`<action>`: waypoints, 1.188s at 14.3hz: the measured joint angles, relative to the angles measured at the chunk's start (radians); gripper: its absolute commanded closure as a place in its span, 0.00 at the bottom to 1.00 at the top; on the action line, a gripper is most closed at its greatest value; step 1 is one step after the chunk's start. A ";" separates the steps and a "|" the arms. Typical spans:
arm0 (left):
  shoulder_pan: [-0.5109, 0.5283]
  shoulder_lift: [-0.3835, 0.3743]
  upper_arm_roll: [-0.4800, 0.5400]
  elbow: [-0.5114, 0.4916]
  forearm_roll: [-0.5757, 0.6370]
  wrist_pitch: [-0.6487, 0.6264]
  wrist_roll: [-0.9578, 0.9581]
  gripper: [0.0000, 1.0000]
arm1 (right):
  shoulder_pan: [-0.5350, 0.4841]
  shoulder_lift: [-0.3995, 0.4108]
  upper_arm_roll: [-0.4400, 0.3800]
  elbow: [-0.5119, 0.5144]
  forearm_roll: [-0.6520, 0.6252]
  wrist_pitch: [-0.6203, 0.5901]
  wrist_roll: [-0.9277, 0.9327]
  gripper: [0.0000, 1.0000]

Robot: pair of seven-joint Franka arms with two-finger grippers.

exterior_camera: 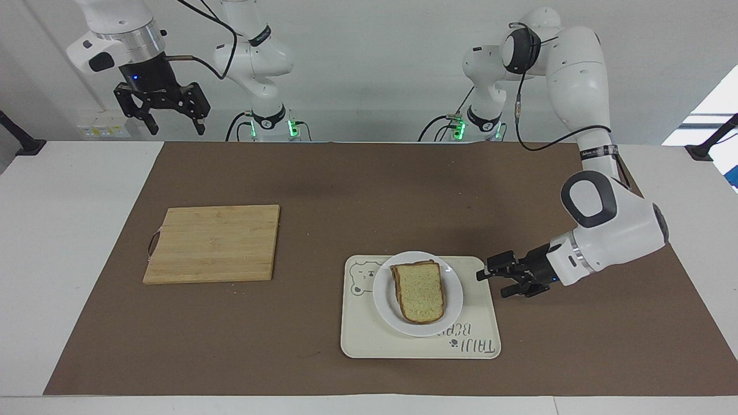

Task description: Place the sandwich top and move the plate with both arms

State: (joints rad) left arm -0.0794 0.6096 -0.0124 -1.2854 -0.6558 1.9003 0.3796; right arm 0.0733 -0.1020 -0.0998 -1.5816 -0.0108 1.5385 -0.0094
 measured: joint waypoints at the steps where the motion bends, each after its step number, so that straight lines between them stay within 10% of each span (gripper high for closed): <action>1: 0.000 -0.023 0.005 0.000 0.075 0.005 -0.020 0.00 | 0.000 0.000 0.000 0.000 0.000 0.000 0.000 0.00; 9: -0.003 -0.216 0.017 0.002 0.530 -0.007 -0.122 0.00 | 0.000 0.000 0.000 0.000 0.000 0.000 0.000 0.00; 17: 0.009 -0.416 0.047 -0.065 0.596 -0.254 -0.252 0.00 | 0.000 0.000 -0.011 0.000 0.000 0.003 0.000 0.00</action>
State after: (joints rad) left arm -0.0707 0.1938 0.0346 -1.3503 -0.0600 1.6467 0.1273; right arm 0.0728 -0.1020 -0.1104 -1.5816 -0.0107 1.5414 -0.0094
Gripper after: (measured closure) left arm 0.000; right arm 0.000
